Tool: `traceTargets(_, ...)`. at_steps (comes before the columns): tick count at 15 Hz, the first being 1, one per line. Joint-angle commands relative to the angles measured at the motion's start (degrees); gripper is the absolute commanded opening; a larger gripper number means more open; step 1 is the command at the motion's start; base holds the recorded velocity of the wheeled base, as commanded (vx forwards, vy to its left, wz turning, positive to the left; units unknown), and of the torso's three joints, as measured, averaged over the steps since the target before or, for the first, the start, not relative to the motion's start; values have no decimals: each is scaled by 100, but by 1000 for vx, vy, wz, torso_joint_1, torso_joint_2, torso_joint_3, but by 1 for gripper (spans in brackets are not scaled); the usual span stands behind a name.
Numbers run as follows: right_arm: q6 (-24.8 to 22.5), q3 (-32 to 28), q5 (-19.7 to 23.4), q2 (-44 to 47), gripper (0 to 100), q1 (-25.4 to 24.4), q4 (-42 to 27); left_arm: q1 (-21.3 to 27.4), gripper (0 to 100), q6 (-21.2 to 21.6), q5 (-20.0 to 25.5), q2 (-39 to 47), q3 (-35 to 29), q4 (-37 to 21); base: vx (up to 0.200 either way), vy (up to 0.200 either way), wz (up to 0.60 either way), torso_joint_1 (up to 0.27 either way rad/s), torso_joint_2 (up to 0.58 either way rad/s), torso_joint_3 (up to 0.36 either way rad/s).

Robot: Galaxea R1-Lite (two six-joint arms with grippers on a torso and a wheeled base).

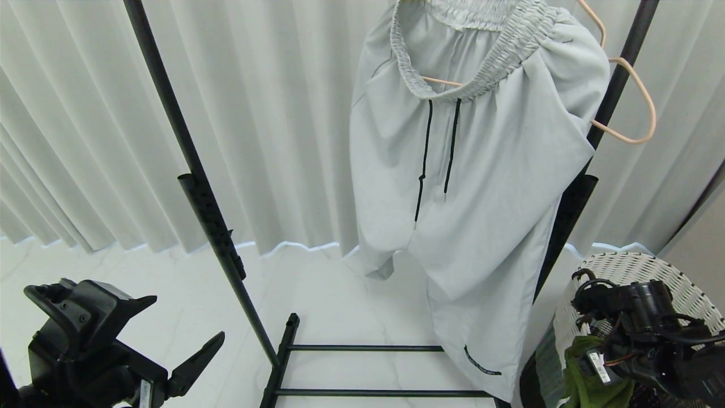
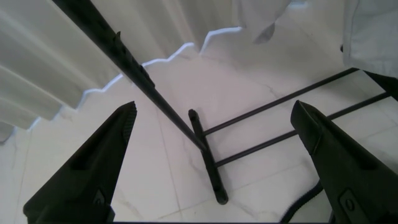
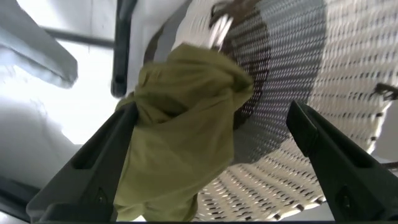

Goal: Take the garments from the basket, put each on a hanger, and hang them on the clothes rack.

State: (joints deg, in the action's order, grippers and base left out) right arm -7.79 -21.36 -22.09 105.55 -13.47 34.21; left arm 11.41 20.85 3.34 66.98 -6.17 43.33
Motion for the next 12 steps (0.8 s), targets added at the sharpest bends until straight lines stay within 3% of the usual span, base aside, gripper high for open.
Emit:
traceTargets(1,-3,26,-6,124,100,2,-2,37,100,-2,0,44,-7,0,0,0,0,0,0,0)
traceTargets(2,6,26,3,124,100,-6,7,45,100,-2,0,44,-7,0,0,0,0,0,0,0)
traceTargets(3,-3,18,-6,89,0,-15,-2,63,100,-2,0,44,-7,0,0,0,0,0,0,0)
traceTargets(12,-21,26,-6,-614,0,-42,-415,72,100,-10,0,44,-7,0,0,0,0,0,0,0)
